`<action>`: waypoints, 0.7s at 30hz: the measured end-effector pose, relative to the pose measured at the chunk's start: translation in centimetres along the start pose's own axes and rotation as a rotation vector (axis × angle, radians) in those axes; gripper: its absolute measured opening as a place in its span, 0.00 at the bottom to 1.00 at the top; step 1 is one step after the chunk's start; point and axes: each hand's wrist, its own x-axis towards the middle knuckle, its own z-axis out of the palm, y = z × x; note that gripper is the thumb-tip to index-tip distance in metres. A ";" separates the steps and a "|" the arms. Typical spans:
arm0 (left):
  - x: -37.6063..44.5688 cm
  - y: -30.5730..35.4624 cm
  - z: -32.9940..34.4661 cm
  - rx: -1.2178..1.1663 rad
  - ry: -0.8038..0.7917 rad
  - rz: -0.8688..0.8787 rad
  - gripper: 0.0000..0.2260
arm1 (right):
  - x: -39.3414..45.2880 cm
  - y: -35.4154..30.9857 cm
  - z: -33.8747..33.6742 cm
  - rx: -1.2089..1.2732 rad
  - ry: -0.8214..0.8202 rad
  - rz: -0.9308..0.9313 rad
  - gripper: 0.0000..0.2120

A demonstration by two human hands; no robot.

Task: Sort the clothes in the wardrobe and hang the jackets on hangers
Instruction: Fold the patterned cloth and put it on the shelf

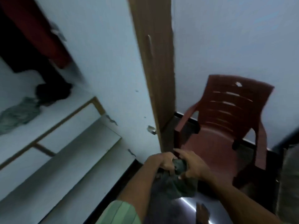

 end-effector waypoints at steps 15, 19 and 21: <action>-34.6 -22.6 -6.1 -0.616 0.510 -0.269 0.21 | 0.6 -33.2 5.2 0.500 -0.449 0.017 0.23; -40.3 -28.5 -6.5 -0.821 0.803 -0.277 0.14 | 3.7 -40.6 5.5 0.662 -0.498 -0.023 0.16; -42.8 -32.0 -6.9 -0.912 0.932 -0.280 0.11 | 6.5 -45.0 5.7 0.715 -0.582 -0.048 0.19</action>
